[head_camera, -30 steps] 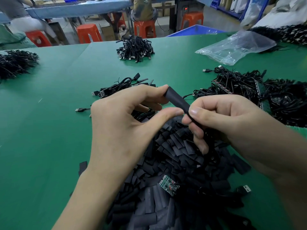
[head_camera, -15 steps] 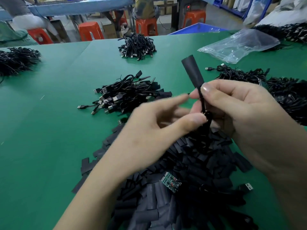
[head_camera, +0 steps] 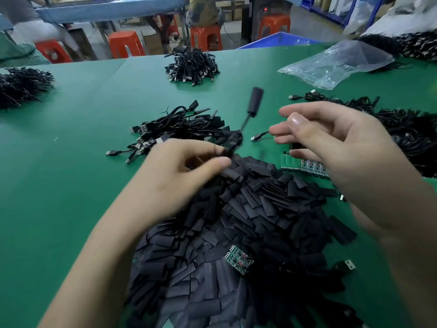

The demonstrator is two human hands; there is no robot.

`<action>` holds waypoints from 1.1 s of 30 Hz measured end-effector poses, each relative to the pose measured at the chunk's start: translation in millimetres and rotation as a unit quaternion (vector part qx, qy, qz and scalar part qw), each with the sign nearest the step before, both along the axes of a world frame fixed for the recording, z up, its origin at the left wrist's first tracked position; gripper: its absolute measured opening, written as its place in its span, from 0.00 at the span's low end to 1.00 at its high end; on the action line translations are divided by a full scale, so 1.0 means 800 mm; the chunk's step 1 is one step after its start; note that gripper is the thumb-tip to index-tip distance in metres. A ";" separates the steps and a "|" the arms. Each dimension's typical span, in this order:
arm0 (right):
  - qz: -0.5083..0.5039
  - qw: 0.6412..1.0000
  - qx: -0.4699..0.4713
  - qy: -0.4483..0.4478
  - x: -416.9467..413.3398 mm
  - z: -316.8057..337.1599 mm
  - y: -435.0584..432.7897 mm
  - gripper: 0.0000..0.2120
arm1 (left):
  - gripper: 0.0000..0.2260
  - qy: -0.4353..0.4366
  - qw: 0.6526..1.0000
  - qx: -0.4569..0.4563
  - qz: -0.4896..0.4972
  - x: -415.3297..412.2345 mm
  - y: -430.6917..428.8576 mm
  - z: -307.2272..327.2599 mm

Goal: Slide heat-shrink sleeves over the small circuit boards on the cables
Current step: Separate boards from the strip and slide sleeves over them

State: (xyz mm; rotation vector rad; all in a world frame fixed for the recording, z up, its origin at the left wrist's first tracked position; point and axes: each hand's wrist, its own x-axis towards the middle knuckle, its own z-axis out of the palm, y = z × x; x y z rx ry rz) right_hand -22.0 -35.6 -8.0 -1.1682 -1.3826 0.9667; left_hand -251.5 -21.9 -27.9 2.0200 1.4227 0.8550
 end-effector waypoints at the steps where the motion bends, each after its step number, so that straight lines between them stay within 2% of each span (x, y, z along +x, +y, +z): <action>1: -0.005 1.000 0.003 0.009 0.003 0.001 0.001 0.07 | 0.04 0.025 0.999 0.022 0.039 -0.007 0.004 0.001; 5: -0.002 1.000 0.021 0.003 0.009 0.002 0.001 0.04 | 0.10 0.139 0.972 0.090 0.166 -0.034 0.041 -0.001; 8: 0.001 0.999 0.030 -0.021 0.012 0.003 0.000 0.05 | 0.13 0.196 0.956 0.096 0.196 -0.045 0.091 0.003; 12: 0.010 0.998 0.048 -0.036 0.013 0.005 -0.001 0.05 | 0.16 0.202 0.952 0.098 0.210 -0.045 0.132 0.010; 15: 0.011 0.997 0.058 -0.054 0.016 0.004 0.000 0.05 | 0.16 0.213 0.941 0.131 0.227 -0.044 0.121 0.008; 17: 0.018 0.996 0.063 -0.064 0.019 0.004 0.000 0.05 | 0.12 0.190 0.949 0.151 0.201 -0.040 0.093 0.008; 18: 0.022 0.995 0.065 -0.070 0.019 0.005 0.000 0.05 | 0.10 0.174 0.962 0.127 0.166 -0.036 0.077 0.009; 20: 0.031 0.994 0.069 -0.082 0.019 0.006 -0.001 0.05 | 0.10 0.167 0.985 -0.006 0.040 -0.023 0.040 0.014; 22: 0.041 0.992 0.070 -0.098 0.017 0.006 -0.003 0.05 | 0.11 0.203 0.961 -0.159 -0.098 -0.006 0.010 0.016; 24: 0.055 0.991 0.059 -0.110 0.015 0.006 -0.005 0.06 | 0.14 0.254 0.922 -0.237 -0.172 0.012 -0.009 0.008; 28: 0.095 0.989 0.023 -0.108 0.006 0.008 -0.009 0.08 | 0.21 0.356 0.901 -0.185 -0.166 0.036 -0.025 -0.015; 33: 0.131 0.983 0.014 -0.131 0.000 0.007 -0.010 0.09 | 0.24 0.420 0.883 -0.155 -0.139 0.047 -0.026 -0.035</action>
